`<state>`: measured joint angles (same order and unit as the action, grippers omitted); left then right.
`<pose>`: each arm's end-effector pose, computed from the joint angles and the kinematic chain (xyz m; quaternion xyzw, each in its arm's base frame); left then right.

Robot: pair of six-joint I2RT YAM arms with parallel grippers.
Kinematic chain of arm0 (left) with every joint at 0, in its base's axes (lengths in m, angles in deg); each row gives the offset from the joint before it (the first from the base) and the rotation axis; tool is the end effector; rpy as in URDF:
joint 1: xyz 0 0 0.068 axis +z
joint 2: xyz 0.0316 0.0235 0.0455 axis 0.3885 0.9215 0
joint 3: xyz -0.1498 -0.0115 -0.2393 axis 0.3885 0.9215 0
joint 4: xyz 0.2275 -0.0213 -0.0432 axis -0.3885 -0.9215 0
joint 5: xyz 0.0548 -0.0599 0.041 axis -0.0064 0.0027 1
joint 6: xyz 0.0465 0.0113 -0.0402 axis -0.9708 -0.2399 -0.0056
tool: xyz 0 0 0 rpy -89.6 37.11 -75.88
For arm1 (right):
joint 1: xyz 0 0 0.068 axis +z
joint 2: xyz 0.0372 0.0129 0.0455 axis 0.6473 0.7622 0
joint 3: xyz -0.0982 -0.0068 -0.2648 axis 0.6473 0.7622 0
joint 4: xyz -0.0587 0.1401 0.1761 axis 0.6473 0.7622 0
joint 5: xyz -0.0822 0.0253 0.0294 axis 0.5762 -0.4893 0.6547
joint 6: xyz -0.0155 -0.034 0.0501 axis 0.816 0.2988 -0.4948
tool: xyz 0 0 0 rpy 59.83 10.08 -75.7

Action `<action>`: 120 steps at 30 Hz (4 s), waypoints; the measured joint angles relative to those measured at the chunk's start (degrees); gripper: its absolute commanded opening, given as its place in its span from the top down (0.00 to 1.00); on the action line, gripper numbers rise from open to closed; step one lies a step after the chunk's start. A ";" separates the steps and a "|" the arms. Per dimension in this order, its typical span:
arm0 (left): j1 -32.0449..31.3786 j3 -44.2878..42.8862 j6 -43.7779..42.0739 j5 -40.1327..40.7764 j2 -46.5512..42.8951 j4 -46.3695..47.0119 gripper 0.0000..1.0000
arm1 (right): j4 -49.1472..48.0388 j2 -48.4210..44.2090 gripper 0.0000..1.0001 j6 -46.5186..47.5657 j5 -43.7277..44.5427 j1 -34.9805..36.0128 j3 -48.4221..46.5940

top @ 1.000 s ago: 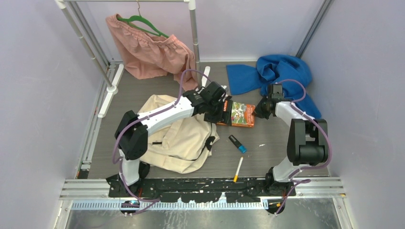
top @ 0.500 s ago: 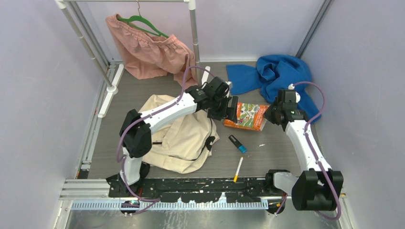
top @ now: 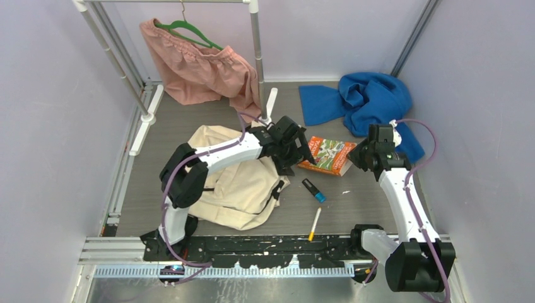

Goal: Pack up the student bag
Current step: Pick up the book from the center of the board.

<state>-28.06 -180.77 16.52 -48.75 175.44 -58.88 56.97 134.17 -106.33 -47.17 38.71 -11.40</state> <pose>0.2617 -0.3381 0.2434 -0.1170 0.9368 -0.3219 0.0709 0.1804 -0.0067 0.2756 0.3821 0.8545 0.1175 0.3316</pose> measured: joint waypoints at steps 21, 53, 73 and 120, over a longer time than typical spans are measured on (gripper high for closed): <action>-0.09 3.63 19.37 -0.76 6.03 15.39 0.10 | -0.11 -1.29 0.99 -4.44 -3.85 -0.11 0.02; 3.23 9.05 14.82 -0.02 5.92 28.41 0.96 | 5.16 -6.73 0.81 -10.03 -14.56 -0.35 5.44; 4.13 -1.38 6.97 -0.74 2.01 28.33 1.00 | 13.79 -11.74 0.00 -2.12 -12.04 -0.59 -9.14; 7.15 10.19 12.09 5.46 -12.55 40.76 1.00 | -30.05 -22.45 0.00 -37.22 -22.49 -0.35 19.04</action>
<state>-20.91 -170.58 28.60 -43.29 162.89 -18.11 26.91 111.72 -143.55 -69.66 38.36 7.64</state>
